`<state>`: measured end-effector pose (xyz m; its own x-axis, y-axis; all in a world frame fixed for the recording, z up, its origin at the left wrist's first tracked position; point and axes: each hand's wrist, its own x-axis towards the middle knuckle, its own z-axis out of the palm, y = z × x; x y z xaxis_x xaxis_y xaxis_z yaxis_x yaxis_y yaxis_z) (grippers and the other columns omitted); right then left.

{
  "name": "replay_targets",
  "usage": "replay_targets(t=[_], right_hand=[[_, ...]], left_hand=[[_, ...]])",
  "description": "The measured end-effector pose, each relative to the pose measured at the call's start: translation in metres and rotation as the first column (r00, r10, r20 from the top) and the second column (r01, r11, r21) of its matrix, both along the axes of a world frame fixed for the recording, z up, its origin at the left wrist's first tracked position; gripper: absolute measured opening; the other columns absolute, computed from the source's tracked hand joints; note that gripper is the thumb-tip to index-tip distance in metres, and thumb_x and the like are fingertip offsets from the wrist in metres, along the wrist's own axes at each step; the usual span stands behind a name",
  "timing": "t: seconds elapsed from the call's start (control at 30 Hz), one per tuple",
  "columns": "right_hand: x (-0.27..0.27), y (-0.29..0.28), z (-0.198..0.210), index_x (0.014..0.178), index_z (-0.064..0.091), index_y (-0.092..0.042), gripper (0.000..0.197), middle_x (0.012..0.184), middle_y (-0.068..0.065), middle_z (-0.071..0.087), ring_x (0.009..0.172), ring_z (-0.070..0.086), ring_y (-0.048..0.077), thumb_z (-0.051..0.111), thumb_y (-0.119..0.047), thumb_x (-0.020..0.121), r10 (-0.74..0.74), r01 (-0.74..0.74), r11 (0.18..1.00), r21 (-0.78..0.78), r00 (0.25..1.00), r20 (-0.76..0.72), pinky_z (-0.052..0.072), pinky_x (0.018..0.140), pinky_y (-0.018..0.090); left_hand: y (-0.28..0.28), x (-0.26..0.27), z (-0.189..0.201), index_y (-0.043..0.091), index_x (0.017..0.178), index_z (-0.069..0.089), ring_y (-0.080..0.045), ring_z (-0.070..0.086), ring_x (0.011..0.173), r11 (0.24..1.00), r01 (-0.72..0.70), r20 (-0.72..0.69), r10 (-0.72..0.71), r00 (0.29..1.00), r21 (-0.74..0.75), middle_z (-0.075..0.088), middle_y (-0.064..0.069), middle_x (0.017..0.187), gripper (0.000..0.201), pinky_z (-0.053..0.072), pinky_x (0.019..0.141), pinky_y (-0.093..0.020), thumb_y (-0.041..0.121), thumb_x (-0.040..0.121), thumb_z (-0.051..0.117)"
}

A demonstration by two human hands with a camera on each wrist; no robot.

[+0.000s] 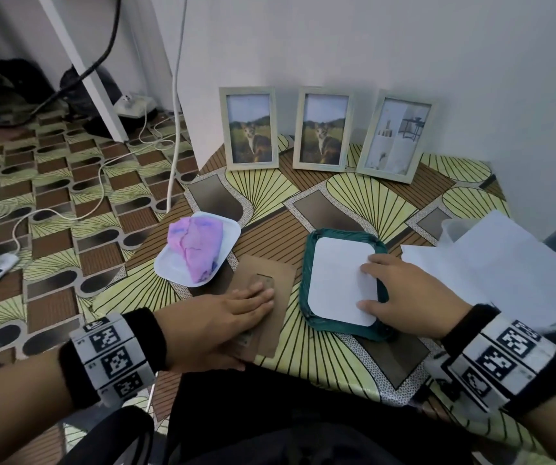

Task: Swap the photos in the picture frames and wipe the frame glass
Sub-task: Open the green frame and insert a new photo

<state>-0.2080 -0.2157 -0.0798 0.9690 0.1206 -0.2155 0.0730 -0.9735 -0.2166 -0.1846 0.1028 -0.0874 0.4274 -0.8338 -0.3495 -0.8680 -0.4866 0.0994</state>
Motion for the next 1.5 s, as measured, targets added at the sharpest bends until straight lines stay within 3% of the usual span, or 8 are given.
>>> replay_targets(t=[0.27,0.4,0.57,0.7,0.83,1.03,1.13,1.5], right_hand=[[-0.001,0.001,0.001,0.146,0.041,-0.021,0.066,0.159,-0.003,0.027,0.14,0.036,0.015,0.06,-0.049,0.09,0.005,-0.005,1.0,0.018,1.0,-0.002,0.034,0.11,0.031],[-0.002,0.0,0.0,0.147,0.04,-0.021,0.068,0.16,-0.003,0.027,0.142,0.035,0.015,0.061,-0.049,0.089,0.006,-0.006,0.999,0.031,1.0,-0.004,0.033,0.112,0.031],[-0.003,0.0,0.0,0.147,0.041,-0.021,0.068,0.159,-0.003,0.029,0.142,0.035,0.015,0.062,-0.049,0.089,0.007,-0.007,0.998,0.055,1.0,0.004,0.033,0.111,0.03],[-0.004,0.0,0.004,0.134,0.054,-0.018,0.058,0.148,-0.001,0.044,0.131,0.045,0.016,0.065,-0.048,0.087,0.004,-0.006,0.996,0.089,1.0,0.021,0.038,0.104,0.029],[-0.003,-0.002,0.007,0.129,0.062,-0.016,0.049,0.14,-0.002,0.055,0.125,0.051,0.014,0.066,-0.043,0.088,-0.045,0.029,0.989,0.143,0.993,0.113,0.037,0.102,0.026],[-0.005,-0.009,0.01,0.092,0.067,-0.018,0.022,0.097,-0.002,0.062,0.089,0.057,0.017,0.059,-0.038,0.088,-0.137,0.117,0.987,0.114,0.974,0.179,0.048,0.076,0.033],[-0.006,-0.01,0.008,0.086,0.064,-0.017,0.019,0.094,-0.001,0.063,0.085,0.056,0.017,0.065,-0.036,0.084,-0.121,0.11,0.989,0.095,0.985,0.123,0.045,0.071,0.03],[0.0,-0.016,0.003,0.098,0.071,-0.02,0.018,0.102,-0.002,0.068,0.098,0.057,0.019,0.068,-0.029,0.082,-0.037,0.027,0.995,0.096,0.994,0.102,0.049,0.082,0.034]], left_hand=[[0.011,-0.001,0.026,0.013,0.154,0.01,0.001,-0.012,0.146,0.995,-0.001,-0.094,-0.009,0.995,-0.105,-0.001,0.001,0.162,0.069,-0.004,0.117,-0.013,0.028,0.098,0.048],[0.002,-0.004,0.047,0.003,0.145,0.039,-0.015,0.034,0.142,0.934,-0.029,0.007,0.033,0.999,-0.355,0.037,-0.009,0.152,0.051,0.027,0.117,-0.025,0.029,0.102,0.04],[-0.015,0.006,0.063,0.007,0.133,0.058,-0.011,0.065,0.102,0.753,-0.198,0.034,0.281,0.959,-0.627,0.07,-0.002,0.119,0.041,0.036,0.09,-0.001,0.025,0.098,0.046],[-0.042,0.01,0.059,0.004,0.135,0.054,-0.011,0.06,0.114,0.706,-0.173,0.044,0.278,0.959,-0.687,0.064,-0.004,0.127,0.038,0.033,0.098,-0.001,0.011,0.097,0.052],[-0.077,0.015,0.045,0.007,0.145,0.041,-0.017,0.04,0.139,0.845,-0.06,0.119,0.145,0.982,-0.531,0.041,-0.007,0.151,0.048,0.032,0.116,-0.03,0.007,0.097,0.05],[-0.103,0.019,0.022,0.008,0.152,0.019,-0.022,0.029,0.145,0.966,0.13,0.298,-0.059,0.953,-0.224,0.025,-0.013,0.158,0.064,0.019,0.116,-0.03,0.006,0.096,0.049],[-0.107,0.021,0.018,0.004,0.149,0.028,-0.023,0.036,0.141,0.962,0.189,0.316,-0.12,0.941,-0.198,0.035,-0.015,0.153,0.06,0.031,0.112,-0.034,0.01,0.095,0.054],[-0.116,0.024,0.004,0.015,0.154,0.005,-0.011,0.002,0.149,0.973,0.201,0.191,-0.177,0.966,-0.117,0.003,-0.002,0.163,0.057,0.021,0.121,-0.035,0.021,0.106,0.035]])
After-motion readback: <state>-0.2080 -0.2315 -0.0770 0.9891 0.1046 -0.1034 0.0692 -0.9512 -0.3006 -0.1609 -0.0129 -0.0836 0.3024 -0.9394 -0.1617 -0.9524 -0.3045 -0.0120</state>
